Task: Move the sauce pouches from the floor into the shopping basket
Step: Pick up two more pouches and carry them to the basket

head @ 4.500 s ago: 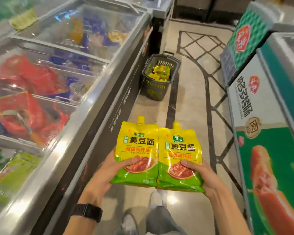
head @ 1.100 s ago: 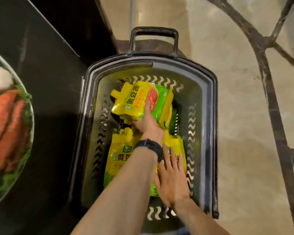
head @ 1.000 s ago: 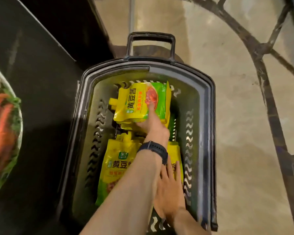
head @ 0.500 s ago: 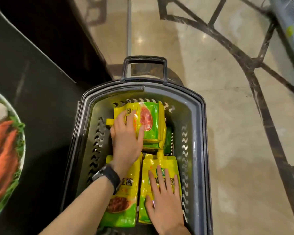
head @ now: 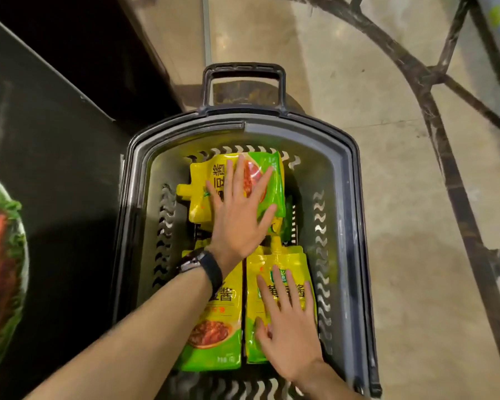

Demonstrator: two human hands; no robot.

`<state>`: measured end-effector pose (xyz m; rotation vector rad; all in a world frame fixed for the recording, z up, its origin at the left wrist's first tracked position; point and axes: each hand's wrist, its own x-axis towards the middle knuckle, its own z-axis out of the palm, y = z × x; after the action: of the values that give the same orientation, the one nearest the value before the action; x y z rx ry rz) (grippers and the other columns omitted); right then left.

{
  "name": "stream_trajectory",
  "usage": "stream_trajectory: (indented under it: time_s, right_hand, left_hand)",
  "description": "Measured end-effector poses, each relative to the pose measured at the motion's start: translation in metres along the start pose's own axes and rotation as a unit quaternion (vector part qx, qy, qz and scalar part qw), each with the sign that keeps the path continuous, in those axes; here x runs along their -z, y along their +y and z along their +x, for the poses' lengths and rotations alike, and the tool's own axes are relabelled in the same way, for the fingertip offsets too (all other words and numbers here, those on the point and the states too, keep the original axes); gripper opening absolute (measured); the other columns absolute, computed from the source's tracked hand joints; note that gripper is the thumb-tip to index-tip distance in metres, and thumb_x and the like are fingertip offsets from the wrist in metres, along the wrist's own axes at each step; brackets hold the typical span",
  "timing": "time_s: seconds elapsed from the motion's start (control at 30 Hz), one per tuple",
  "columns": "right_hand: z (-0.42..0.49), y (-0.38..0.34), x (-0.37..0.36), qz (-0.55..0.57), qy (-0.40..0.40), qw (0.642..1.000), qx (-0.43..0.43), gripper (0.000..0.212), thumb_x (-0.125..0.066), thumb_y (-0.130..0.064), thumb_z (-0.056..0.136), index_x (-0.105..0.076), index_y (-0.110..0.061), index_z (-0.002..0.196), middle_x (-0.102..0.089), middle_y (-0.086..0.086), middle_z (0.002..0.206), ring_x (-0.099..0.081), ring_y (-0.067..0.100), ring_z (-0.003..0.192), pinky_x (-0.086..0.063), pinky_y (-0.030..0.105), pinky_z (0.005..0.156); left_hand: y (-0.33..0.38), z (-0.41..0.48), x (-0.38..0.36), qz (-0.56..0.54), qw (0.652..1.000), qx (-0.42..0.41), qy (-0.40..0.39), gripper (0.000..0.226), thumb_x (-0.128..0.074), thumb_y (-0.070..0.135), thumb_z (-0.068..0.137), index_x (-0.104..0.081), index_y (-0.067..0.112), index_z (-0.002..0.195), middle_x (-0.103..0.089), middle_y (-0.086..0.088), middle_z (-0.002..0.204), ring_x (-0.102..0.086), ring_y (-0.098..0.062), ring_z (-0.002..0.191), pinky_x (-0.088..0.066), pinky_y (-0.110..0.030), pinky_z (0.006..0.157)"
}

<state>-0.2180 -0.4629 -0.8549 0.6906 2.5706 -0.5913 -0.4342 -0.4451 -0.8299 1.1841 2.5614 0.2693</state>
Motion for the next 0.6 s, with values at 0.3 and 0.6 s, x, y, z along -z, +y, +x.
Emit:
stream_trajectory:
  time_s: [0.3,0.6]
  right_hand:
    - [0.008,-0.003,0.005,0.012,0.019,0.999,-0.03,0.062,-0.023,-0.052,0.1,-0.008,-0.034,0.157,0.008,0.0,0.166,0.006,0.024,0.153,-0.01,0.056,0.119]
    - [0.011,-0.001,-0.007,-0.009,0.018,0.999,-0.026,0.064,-0.027,-0.05,0.098,-0.012,-0.03,0.157,-0.001,0.005,0.166,-0.003,0.028,0.153,-0.005,0.054,0.12]
  left_hand:
    - [-0.06,-0.164,-0.07,0.049,0.996,0.045,-0.066,0.061,-0.03,0.047,0.1,-0.027,0.026,0.157,-0.005,-0.012,0.168,-0.007,-0.032,0.155,-0.026,-0.066,0.115]
    - [-0.057,-0.168,-0.072,0.052,0.993,0.081,-0.071,0.06,-0.029,0.048,0.099,-0.023,0.034,0.157,-0.01,-0.012,0.168,-0.006,-0.03,0.155,-0.013,-0.061,0.122]
